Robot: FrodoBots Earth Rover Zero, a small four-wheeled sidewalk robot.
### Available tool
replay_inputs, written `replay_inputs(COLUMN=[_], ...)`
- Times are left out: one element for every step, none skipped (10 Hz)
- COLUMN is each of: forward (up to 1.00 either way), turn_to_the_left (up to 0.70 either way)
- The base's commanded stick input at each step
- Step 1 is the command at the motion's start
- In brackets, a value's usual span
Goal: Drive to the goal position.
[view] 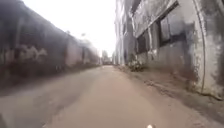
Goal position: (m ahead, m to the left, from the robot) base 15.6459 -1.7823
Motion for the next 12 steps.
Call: replay_inputs(forward=[1.0,1.0,1.0,1.0,1.0,1.0,1.0,1.0,1.0,1.0,1.0,1.0], turn_to_the_left=[0.0,0.0,0.0,0.0,0.0,0.0,0.0,0.0,0.0,0.0,0.0,0.0])
